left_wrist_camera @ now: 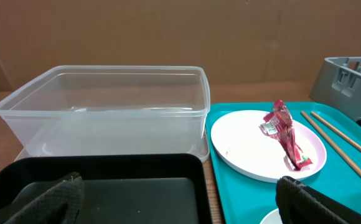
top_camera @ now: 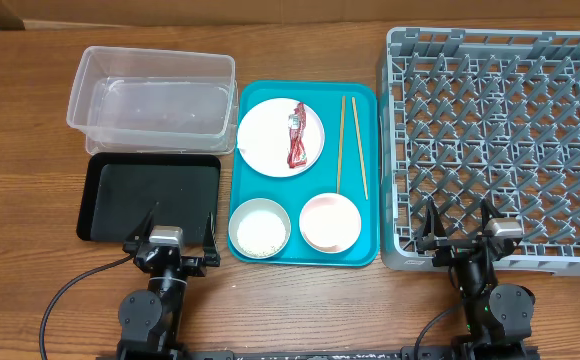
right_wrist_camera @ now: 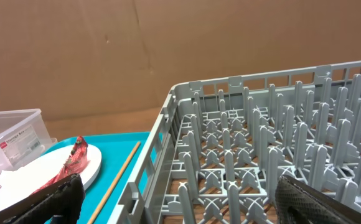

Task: Sort waste into correct bins and load items into the dishwasher

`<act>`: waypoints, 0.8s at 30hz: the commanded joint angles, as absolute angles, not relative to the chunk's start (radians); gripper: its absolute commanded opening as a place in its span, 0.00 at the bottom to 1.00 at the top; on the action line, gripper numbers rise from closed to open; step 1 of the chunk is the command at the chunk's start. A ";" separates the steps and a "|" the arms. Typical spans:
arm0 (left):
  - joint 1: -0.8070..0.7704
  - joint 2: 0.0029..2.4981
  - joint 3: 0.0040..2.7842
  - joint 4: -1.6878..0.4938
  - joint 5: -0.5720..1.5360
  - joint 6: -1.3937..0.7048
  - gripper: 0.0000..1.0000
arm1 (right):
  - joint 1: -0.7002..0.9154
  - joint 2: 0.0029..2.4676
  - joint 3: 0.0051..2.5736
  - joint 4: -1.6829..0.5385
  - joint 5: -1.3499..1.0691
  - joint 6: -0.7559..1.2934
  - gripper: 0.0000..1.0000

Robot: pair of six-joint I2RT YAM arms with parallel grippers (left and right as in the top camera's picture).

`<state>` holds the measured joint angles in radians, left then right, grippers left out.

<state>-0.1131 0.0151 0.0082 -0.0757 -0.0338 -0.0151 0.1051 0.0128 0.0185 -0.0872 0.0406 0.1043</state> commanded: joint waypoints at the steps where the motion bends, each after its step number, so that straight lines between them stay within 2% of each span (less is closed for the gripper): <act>1: -0.111 0.006 0.005 -0.067 -0.029 -0.006 1.00 | 0.102 0.003 0.008 -0.080 0.039 0.104 1.00; 7: -0.111 0.006 0.005 -0.075 -0.006 -0.021 1.00 | 0.102 0.003 0.008 -0.083 -0.016 0.104 1.00; 13: -0.112 0.006 0.005 -0.031 0.305 -0.137 1.00 | 0.102 0.003 0.008 -0.010 -0.160 0.169 1.00; 17: -0.112 0.006 0.007 0.023 0.386 -0.196 1.00 | 0.102 0.003 0.013 0.021 -0.252 0.214 1.00; 21: -0.112 0.006 0.072 0.053 0.393 -0.251 1.00 | 0.102 0.003 0.076 -0.040 -0.256 0.214 1.00; 24: -0.112 0.022 0.189 -0.051 0.354 -0.248 1.00 | 0.102 0.013 0.194 -0.179 -0.252 0.213 1.00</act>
<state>-0.1131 0.0158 0.0727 -0.0174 0.3439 -0.2111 0.1047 0.0143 0.0731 -0.1459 -0.2287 0.1989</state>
